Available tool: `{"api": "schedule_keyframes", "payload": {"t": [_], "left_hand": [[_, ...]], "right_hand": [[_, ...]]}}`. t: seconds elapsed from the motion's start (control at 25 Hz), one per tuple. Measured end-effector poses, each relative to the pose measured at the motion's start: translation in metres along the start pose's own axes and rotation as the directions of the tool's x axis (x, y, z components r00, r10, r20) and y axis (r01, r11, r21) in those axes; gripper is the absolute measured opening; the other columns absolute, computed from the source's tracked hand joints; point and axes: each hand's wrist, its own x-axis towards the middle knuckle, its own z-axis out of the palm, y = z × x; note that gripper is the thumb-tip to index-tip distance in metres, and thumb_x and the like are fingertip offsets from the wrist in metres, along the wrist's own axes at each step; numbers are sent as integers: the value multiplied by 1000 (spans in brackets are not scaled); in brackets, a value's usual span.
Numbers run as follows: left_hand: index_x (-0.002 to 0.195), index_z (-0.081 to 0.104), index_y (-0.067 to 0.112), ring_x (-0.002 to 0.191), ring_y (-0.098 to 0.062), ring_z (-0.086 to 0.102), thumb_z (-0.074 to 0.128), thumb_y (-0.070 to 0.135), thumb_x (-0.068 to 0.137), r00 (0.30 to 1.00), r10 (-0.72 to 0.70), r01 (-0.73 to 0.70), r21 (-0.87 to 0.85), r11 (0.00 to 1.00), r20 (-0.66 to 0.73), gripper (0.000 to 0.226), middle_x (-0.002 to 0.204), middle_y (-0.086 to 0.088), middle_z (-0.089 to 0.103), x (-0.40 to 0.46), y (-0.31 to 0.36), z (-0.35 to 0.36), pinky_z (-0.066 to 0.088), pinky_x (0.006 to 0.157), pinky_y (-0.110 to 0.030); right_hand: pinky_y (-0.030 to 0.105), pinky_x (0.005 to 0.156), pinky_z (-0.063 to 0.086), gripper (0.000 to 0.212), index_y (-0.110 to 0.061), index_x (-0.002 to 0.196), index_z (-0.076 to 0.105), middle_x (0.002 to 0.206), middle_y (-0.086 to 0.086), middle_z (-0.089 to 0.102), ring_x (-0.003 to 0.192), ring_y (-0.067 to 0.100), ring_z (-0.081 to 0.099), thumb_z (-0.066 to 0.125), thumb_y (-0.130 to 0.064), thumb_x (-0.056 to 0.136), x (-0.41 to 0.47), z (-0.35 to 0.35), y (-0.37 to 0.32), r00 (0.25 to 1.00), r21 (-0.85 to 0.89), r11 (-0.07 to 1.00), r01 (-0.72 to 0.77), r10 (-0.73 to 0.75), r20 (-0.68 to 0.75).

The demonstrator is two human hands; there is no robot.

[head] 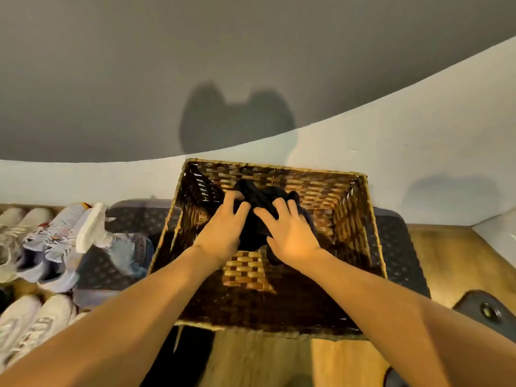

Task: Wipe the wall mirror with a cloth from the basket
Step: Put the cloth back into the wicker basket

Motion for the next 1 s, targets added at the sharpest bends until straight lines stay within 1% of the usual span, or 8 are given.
{"api": "schedule_keyframes", "payload": {"t": [0.16, 0.28, 0.36, 0.48, 0.64, 0.8, 0.88, 1.0], "left_hand": [[141, 38, 10, 120, -32, 53, 68, -6, 84, 988, -78, 86, -52, 995, 133, 67, 151, -8, 13, 14, -12, 64, 52, 96, -33], [140, 37, 11, 113, -33, 57, 70, -5, 83, 973, -123, 140, -74, 987, 193, 68, 149, -8, 12, 12, -18, 94, 54, 96, -39], [142, 34, 13, 109, -35, 59, 72, -4, 81, 960, -181, 210, -121, 970, 214, 75, 148, -8, 10, 7, -22, 106, 55, 94, -39], [147, 25, 13, 116, -38, 55, 76, 12, 82, 915, -340, 393, -280, 876, 219, 83, 150, -13, 11, 1, -24, 109, 53, 98, -41], [148, 28, 2, 133, -36, 43, 71, 30, 91, 785, -539, 620, -401, 675, 306, 77, 150, -19, 29, 7, -21, 112, 43, 106, -39], [135, 46, 3, 123, -32, 52, 72, 29, 89, 727, -572, 686, -422, 593, 379, 59, 132, -15, 53, 12, -23, 114, 47, 96, -37], [128, 51, 4, 117, -30, 57, 72, 24, 88, 709, -580, 705, -443, 555, 402, 50, 118, -8, 59, 12, -26, 111, 50, 91, -35], [120, 57, 6, 108, -25, 58, 71, 14, 88, 723, -579, 689, -445, 572, 376, 35, 98, 2, 56, 12, -28, 102, 50, 87, -33]], "right_hand": [[48, 84, 58, 75, -28, 152, 35, 145, 14, 31, 130, 37, 33, 74, -15, 89, 2, 66, 16, 1000, 48, 999, -11, 11, 3], [46, 97, 54, 77, -35, 158, 22, 149, 8, 23, 138, 32, 25, 68, -27, 98, -1, 89, 27, 985, 168, 984, -65, 37, 169], [50, 107, 47, 86, -37, 160, 21, 146, 4, 25, 137, 29, 26, 75, -40, 93, -7, 93, 33, 981, 310, 937, -159, 115, 156], [49, 115, 36, 95, -30, 160, 26, 149, 4, 23, 141, 28, 21, 81, -48, 85, -21, 87, 42, 949, 484, 817, -314, 291, 126], [44, 111, 41, 95, -26, 155, 33, 150, 7, 22, 141, 29, 25, 82, -56, 80, -33, 76, 47, 847, 444, 746, -497, 529, 59], [45, 102, 48, 82, -23, 138, 48, 144, 8, 40, 131, 34, 45, 78, -69, 76, -30, 80, 37, 599, 481, 413, -773, 724, 342], [45, 108, 45, 76, -22, 138, 53, 144, 8, 43, 134, 36, 43, 80, -63, 79, -24, 86, 32, 582, 541, 315, -780, 682, 442], [41, 97, 54, 31, -25, 110, 65, 119, 1, 65, 119, 28, 61, 82, -30, 85, -15, 89, 28, 634, 735, 200, -648, 676, 375]]}}
